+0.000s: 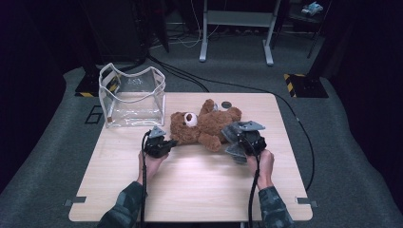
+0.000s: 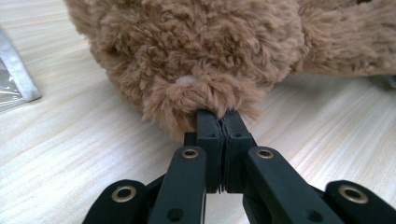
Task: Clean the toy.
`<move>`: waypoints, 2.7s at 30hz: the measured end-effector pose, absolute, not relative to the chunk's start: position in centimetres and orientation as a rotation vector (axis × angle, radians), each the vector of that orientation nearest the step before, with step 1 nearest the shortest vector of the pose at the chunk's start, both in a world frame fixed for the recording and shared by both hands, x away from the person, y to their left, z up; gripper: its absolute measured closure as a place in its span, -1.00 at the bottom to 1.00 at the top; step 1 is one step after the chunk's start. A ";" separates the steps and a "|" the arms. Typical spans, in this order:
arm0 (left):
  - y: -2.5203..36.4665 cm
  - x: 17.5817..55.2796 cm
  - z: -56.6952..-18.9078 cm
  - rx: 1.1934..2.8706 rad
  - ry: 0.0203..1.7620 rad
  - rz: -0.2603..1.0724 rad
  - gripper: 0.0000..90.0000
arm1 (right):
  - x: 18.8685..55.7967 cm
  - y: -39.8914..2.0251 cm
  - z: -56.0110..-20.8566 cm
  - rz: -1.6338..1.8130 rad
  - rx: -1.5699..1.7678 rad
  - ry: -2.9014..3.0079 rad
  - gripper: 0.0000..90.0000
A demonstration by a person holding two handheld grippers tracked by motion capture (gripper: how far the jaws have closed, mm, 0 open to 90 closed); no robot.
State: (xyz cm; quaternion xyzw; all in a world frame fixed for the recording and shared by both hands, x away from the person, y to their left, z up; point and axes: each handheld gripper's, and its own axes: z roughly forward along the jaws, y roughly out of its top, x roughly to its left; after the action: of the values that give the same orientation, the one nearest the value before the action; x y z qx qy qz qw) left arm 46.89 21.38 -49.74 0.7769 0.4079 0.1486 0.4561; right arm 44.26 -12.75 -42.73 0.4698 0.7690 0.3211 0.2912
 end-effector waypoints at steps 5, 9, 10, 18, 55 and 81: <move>21.3 46.9 -49.8 1.921 1.004 0.359 0.96 | 43.4 -8.8 -40.4 0.947 1.126 2.109 0.78; 21.2 46.9 -49.8 1.920 1.001 0.362 0.96 | 42.9 -5.0 -39.8 0.968 1.038 2.183 0.78; 21.2 46.9 -49.8 1.929 0.996 0.361 0.96 | 42.9 -4.2 -39.9 0.964 0.998 2.208 0.78; 21.2 46.9 -49.8 1.922 0.986 0.359 0.96 | 44.8 2.0 -43.3 0.886 0.886 2.392 0.78; 21.8 46.8 -49.8 1.917 0.989 0.366 0.95 | 44.3 -6.7 -45.6 0.801 1.131 2.337 0.78; 23.8 47.0 -49.9 1.920 1.023 0.386 0.98 | 43.0 -19.2 -45.1 0.663 1.441 1.990 0.77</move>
State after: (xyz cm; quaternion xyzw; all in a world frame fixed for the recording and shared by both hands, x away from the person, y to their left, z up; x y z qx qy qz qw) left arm 47.00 23.78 -49.93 0.7763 0.4135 0.1561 0.4494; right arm 43.04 -19.17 -45.08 0.5411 0.7475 0.2490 0.2940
